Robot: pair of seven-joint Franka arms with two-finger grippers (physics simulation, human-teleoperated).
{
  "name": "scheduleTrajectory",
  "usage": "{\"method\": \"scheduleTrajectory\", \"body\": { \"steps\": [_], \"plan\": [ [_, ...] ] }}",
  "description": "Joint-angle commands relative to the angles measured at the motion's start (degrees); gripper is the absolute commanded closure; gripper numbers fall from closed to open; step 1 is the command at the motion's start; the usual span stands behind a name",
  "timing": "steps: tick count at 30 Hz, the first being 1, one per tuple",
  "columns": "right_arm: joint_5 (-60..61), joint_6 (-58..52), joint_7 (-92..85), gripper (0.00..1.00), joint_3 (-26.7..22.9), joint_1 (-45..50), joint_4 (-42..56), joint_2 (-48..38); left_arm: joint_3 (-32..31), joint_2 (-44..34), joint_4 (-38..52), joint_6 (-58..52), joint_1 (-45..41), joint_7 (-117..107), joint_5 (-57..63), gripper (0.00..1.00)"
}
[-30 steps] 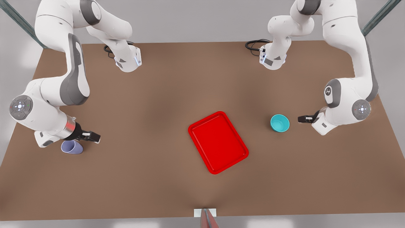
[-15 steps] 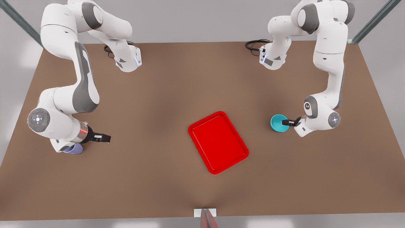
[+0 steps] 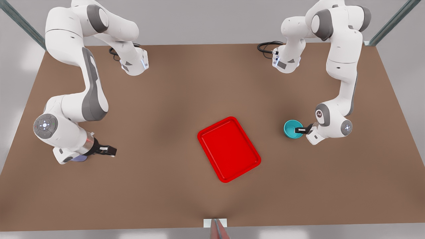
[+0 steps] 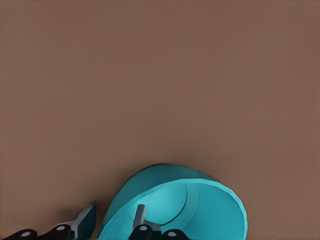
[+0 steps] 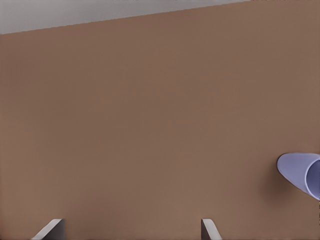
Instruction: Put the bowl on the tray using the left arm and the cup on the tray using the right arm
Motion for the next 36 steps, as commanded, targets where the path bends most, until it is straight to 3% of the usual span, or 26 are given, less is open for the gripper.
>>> {"method": "scheduleTrajectory", "body": {
  "steps": [1, 7, 9, 12, 24, 26, 30, 36],
  "plan": [
    [-0.02, -0.06, 0.05, 0.00, 0.09, 0.22, 0.00, -0.01, 0.00, -0.04, 0.04, -0.09, 0.00, -0.02, -0.05, 0.76],
    [-0.11, 0.21, 0.05, 0.00, 0.09, 0.13, 0.09, 0.08, 0.09, -0.13, 0.04, 0.00, 0.00, -0.20, 0.04, 0.79],
    [-0.11, 6.27, 0.05, 0.00, 0.09, -0.05, -0.09, 0.16, 0.00, -0.22, 1.01, -0.18, -0.09, -0.20, 0.04, 0.79],
    [-0.11, 6.53, -0.39, 0.00, 0.09, 0.04, -0.09, 0.25, 0.00, -0.31, 4.87, -0.53, -0.97, -5.64, -0.05, 0.79],
    [-0.02, 6.97, -0.74, 0.00, 0.09, 0.13, -0.09, 0.25, -24.60, -1.63, 13.04, -0.27, -1.58, -45.53, -6.73, 0.79],
    [-0.02, 6.97, -0.74, 0.00, 0.09, 0.22, -0.09, 0.25, -24.61, 1.71, 17.44, 1.57, -7.99, -60.73, -6.64, 0.79],
    [-0.11, 6.97, -0.74, 0.00, 0.09, 1.18, -0.26, 0.25, -24.61, 6.63, 17.53, 7.90, -14.76, -66.64, -7.08, 0.79],
    [-0.11, 2.14, -1.97, 0.00, 0.01, 3.74, -0.70, 1.83, -24.61, 10.15, 17.53, 10.37, -16.52, -66.99, -7.00, 0.79]
  ]
}}
